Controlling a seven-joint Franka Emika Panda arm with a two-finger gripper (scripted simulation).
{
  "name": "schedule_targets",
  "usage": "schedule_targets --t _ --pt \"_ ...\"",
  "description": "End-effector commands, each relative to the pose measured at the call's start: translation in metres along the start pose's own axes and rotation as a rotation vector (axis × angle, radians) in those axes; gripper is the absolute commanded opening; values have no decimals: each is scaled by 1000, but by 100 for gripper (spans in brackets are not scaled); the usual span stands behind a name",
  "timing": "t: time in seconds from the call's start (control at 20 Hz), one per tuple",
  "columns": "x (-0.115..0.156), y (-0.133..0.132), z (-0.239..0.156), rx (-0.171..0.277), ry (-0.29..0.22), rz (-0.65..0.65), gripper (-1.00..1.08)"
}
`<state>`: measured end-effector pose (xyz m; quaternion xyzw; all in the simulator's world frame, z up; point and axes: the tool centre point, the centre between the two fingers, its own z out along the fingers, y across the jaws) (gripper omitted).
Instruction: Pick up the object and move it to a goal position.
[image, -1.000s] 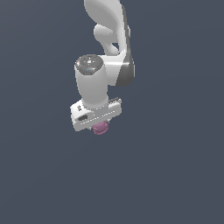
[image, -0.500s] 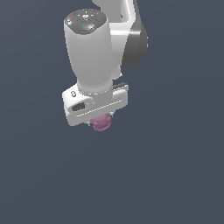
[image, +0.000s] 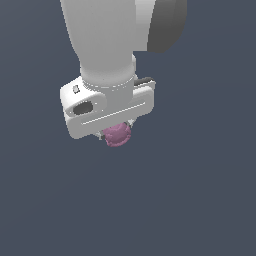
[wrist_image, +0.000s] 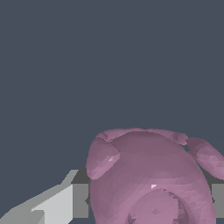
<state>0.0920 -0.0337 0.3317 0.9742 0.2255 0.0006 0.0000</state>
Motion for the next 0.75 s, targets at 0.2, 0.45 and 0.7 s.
schedule_targets --t 0.2,0.45,0.7 --pt "10 2 -22 0 -1 0 -100" --pt "14 2 -29 0 -1 0 -100" --pt "15 3 -32 0 -1 0 -100"
